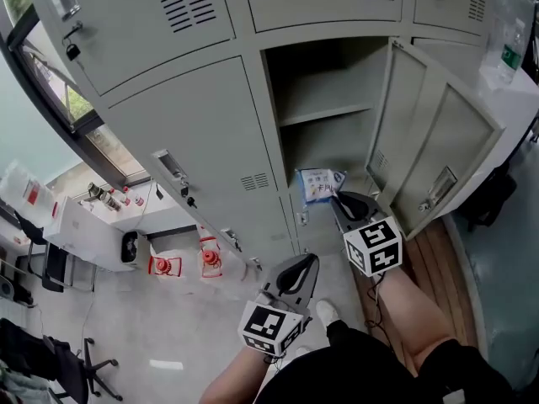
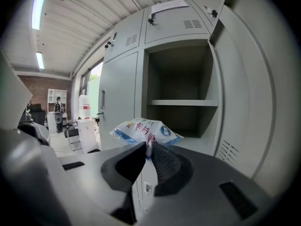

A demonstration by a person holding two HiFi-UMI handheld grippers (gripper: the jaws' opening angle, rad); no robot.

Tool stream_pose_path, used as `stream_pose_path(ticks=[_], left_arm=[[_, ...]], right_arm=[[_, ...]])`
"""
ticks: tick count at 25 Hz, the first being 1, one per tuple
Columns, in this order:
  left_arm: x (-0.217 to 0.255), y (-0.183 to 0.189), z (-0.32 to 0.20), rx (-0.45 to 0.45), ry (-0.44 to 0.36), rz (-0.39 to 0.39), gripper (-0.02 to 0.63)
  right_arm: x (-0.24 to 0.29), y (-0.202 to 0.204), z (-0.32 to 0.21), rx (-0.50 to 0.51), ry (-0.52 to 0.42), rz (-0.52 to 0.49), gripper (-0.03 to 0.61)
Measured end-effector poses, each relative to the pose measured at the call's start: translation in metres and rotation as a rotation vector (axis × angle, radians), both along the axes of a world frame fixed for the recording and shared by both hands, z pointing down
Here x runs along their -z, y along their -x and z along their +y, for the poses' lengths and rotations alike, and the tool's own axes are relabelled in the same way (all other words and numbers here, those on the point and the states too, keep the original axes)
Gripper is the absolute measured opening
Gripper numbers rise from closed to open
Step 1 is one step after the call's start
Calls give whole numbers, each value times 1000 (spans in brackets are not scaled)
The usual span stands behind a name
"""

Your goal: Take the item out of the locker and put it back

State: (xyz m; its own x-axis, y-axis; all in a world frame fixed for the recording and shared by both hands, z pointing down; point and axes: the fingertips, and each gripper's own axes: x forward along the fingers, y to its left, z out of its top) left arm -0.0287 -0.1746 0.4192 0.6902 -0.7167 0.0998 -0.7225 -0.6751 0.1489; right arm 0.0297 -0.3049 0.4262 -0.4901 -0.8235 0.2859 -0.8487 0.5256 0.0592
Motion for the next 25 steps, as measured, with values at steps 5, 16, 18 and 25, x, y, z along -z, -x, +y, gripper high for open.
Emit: stream_pose_path(ticks=[5,16,18,25], left_arm=[[-4,-9,-31,-2,7,-1,21],[-15,-19,-87,7,20,0,23],[-18,-17,-93,14,26,2,21],[-25,-15,-108,17,42,4,21]], right_arm=[[-13,-11,-39,-17,26,2,95],[-53,-23,-121,-51,99,48,95],[-60,-23,-134,-54,111,61,95],[-83,-24,-170,-65,154,109,95]])
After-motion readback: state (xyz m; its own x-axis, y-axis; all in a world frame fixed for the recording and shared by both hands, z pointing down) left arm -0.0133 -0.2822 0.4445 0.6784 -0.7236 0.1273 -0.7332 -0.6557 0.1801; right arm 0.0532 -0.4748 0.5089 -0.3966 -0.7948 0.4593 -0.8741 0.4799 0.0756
